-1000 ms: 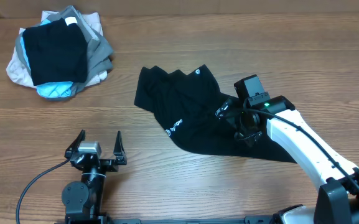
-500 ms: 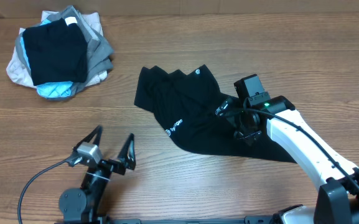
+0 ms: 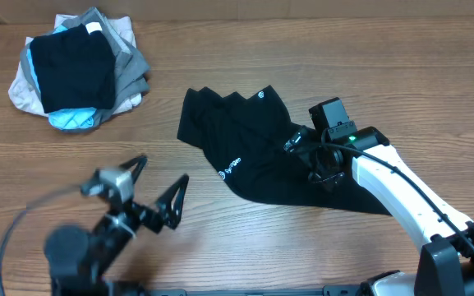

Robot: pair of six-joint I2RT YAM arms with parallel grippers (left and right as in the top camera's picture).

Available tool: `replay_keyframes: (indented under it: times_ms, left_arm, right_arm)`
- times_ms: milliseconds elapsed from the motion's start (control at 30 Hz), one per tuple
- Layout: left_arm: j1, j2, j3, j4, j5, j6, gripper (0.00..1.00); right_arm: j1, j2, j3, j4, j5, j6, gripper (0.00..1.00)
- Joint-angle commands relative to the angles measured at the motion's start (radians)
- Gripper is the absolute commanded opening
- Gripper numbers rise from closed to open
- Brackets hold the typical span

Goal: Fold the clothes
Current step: 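Reach the left gripper to the shirt's left end and grasp it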

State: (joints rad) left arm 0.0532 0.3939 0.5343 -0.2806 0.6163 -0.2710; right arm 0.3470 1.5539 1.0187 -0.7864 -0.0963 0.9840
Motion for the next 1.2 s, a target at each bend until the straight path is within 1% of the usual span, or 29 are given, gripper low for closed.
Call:
replay_keyframes:
  times_ms: [0,133,267,333,400,467,567,633,800,1167]
  left_arm:
    - [0.004,0.251,0.198,-0.156,0.005,0.174,1.0]
    - [0.003,0.565,0.45,-0.402,0.005,0.257,1.0]
    - [-0.019,0.839,0.642,-0.552,0.026,0.356,1.0]
    - [-0.046,0.957,0.707,-0.586,0.047,0.399,1.0]
    - [-0.076,1.072,0.75,-0.573,0.032,0.4,1.0]
    - [-0.096,1.164,0.771,-0.525,0.031,0.399,1.0]
    - [-0.105,1.273,0.776,-0.436,0.027,0.398,1.0]
    - [-0.103,1.338,0.776,-0.387,-0.011,0.394,1.0]
    - [-0.074,1.439,0.776,-0.323,-0.156,0.38,1.0]
    - [-0.056,1.596,0.776,-0.199,-0.156,0.38,1.0]
  right_arm:
    - [0.001,0.003,-0.005,0.005,0.009,0.005,1.0]
    - [0.001,0.003,-0.005,0.004,0.009,0.005,1.0]
    - [0.001,0.003,-0.005,0.005,0.008,0.005,1.0]
    - [0.001,0.003,-0.005,0.005,0.008,0.005,1.0]
    - [0.001,0.003,-0.005,0.004,0.008,0.005,1.0]
    - [0.001,0.003,-0.005,0.004,0.008,0.004,1.0]
    - [0.001,0.003,-0.005,0.004,0.008,0.004,1.0]
    - [0.001,0.003,-0.005,0.003,0.008,0.004,1.0]
    - [0.001,0.003,-0.005,0.004,0.008,0.004,1.0]
    - [0.001,0.003,-0.005,0.004,0.009,0.004,1.0]
